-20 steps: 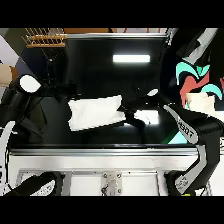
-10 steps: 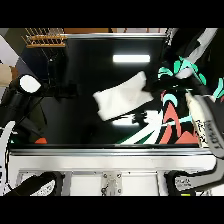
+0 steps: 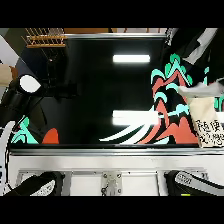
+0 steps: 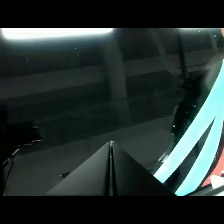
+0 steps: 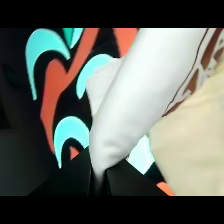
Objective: Fold the clothes and pants, and hang the long-sleeved shirts on hangers.
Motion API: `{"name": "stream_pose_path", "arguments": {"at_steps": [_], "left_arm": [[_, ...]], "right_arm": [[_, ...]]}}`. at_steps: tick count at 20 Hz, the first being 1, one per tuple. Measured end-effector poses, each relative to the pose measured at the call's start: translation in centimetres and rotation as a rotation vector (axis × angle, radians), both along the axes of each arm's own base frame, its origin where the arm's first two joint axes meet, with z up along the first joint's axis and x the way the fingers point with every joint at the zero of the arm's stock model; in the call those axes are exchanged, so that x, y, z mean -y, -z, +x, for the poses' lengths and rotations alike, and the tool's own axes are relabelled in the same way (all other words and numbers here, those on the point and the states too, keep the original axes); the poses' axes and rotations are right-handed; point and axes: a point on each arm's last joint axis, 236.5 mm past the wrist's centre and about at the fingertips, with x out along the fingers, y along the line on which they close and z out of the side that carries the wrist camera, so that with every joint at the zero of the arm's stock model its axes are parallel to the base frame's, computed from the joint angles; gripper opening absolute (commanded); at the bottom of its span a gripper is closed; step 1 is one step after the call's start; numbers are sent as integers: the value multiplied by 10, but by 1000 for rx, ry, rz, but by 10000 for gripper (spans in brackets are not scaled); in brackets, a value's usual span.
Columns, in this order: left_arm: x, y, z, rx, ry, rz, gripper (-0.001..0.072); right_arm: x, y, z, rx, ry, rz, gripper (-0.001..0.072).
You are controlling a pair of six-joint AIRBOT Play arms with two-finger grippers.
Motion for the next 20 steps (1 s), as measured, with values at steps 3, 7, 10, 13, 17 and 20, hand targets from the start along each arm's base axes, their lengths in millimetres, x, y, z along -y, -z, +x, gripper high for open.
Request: {"name": "stream_pose_path", "arguments": {"at_steps": [3, 7, 10, 13, 17, 20], "left_arm": [[0, 0, 0, -1, 0, 0, 9], [0, 0, 0, -2, -1, -1, 9], [0, 0, 0, -2, -1, -1, 9], [0, 0, 0, -3, -1, -1, 9], [0, 0, -1, -3, 0, 0, 9], [0, 0, -1, -3, 1, 1, 9]], "right_arm": [[32, -10, -26, 7, 96, -5, 8], [43, -18, -47, -10, 136, -19, 9], [45, -13, -70, -91, 166, -34, 9], [46, 8, -100, -220, 202, -37, 9], [41, 44, -139, -379, 238, -27, 9], [34, 69, -158, -459, 247, -3, 11]]}}
